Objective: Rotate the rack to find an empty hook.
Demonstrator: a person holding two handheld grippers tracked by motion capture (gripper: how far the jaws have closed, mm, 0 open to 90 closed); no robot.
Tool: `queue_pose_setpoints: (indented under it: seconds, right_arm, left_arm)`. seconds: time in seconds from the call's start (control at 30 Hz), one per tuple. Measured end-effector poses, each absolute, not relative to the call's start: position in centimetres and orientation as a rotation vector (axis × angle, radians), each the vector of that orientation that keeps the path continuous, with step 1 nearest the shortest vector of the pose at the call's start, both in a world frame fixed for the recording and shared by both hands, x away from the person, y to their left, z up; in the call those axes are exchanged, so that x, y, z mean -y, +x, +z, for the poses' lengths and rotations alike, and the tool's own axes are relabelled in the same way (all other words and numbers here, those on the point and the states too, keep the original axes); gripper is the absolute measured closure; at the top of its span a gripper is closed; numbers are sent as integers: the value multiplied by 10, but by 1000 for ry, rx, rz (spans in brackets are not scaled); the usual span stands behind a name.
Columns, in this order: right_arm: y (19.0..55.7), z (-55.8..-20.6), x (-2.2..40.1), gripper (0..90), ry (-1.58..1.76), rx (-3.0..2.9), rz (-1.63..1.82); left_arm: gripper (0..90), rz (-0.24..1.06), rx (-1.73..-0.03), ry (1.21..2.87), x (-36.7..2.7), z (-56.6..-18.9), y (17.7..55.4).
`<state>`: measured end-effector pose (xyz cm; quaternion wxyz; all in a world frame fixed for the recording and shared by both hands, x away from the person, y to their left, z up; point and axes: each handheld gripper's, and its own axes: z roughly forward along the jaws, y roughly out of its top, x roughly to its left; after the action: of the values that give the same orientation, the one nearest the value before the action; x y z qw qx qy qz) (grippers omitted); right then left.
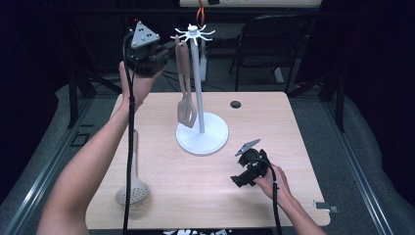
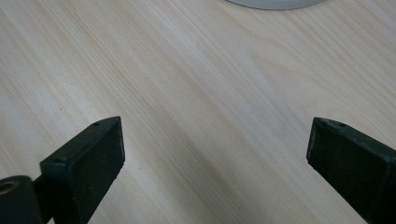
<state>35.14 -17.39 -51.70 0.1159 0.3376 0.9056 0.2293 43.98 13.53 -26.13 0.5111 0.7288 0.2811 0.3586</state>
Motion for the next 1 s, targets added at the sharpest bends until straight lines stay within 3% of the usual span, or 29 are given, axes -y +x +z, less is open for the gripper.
queue_pose_setpoints:
  seconds: [0.37,1.0]
  right_arm:
    - [351,-517,172,41,999,-2660,659]
    - [351,-518,172,42,995,-2653,673]
  left_arm:
    - [899,863,-603,1769,-119,-256,429]
    - [900,872,-692,1746,-125,-256,447]
